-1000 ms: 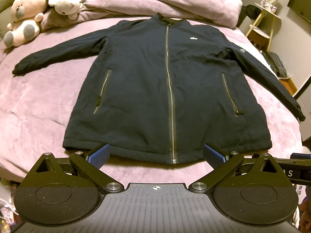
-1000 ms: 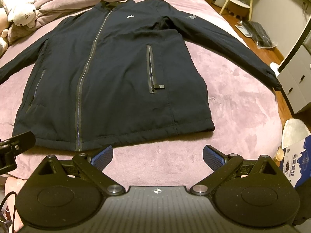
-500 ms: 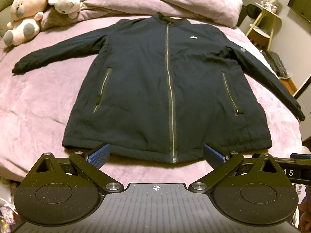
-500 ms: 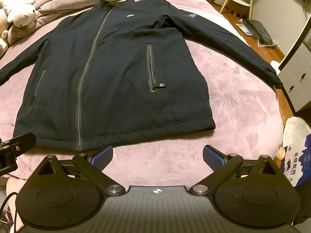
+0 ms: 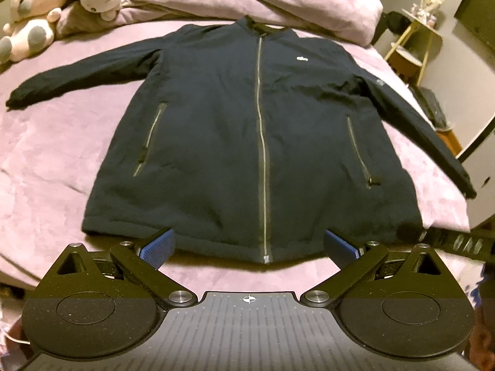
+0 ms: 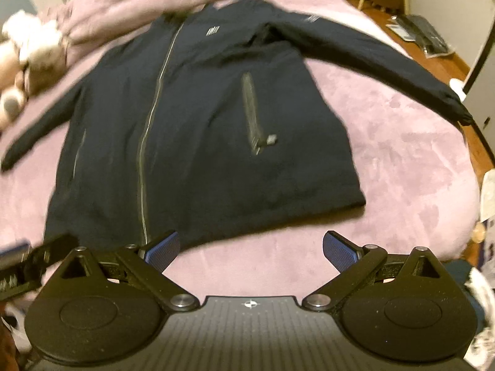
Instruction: Fold large clothes
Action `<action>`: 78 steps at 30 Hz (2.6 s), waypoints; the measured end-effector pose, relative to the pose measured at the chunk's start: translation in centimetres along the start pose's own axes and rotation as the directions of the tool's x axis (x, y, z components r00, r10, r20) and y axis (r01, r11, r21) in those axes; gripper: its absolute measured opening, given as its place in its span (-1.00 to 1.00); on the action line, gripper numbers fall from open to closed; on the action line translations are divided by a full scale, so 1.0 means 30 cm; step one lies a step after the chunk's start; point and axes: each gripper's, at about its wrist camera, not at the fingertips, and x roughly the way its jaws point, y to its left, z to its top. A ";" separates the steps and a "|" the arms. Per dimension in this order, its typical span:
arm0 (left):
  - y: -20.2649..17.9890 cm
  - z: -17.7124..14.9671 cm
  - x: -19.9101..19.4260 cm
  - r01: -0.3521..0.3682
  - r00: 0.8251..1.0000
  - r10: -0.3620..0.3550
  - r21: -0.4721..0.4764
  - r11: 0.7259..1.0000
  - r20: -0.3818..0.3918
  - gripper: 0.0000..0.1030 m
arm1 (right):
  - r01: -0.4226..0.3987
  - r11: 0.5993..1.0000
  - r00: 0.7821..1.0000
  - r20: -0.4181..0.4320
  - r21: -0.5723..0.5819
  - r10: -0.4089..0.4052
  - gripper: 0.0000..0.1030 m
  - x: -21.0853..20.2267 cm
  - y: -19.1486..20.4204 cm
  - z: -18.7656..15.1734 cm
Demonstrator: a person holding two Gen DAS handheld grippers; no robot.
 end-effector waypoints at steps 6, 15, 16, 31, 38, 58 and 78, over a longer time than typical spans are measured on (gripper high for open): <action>0.036 0.041 0.052 0.028 0.999 -0.026 -0.057 0.998 0.032 1.00 | -0.214 0.957 0.953 0.258 0.197 0.160 0.93 0.059 -0.271 0.084; 0.081 0.116 0.211 0.048 0.999 -0.045 -0.143 0.989 0.025 1.00 | -0.380 0.648 0.883 0.467 0.661 0.041 0.65 0.247 -0.780 0.228; 0.084 0.127 0.226 0.049 0.999 -0.046 -0.154 0.987 0.022 1.00 | -0.382 0.610 0.881 0.473 0.694 0.013 0.42 0.279 -0.826 0.248; 0.189 0.234 0.348 -0.071 0.997 0.072 -0.147 0.987 -0.001 1.00 | -0.382 0.293 0.885 0.439 0.876 -0.157 -0.71 0.583 -1.086 0.357; 0.267 0.295 0.312 -0.032 0.997 0.046 -0.198 0.980 0.065 1.00 | -0.266 0.925 0.788 0.613 0.271 0.047 -0.68 0.368 -0.509 0.682; 0.028 0.584 0.801 0.410 0.882 -0.466 -0.366 0.835 -0.076 0.49 | -0.352 0.915 0.897 0.349 0.198 0.270 0.25 0.505 -0.405 0.391; 0.059 0.787 0.773 0.393 0.917 -0.399 -0.211 0.895 0.011 -0.74 | -0.253 0.926 0.938 0.306 0.280 0.163 0.25 0.560 -0.463 0.392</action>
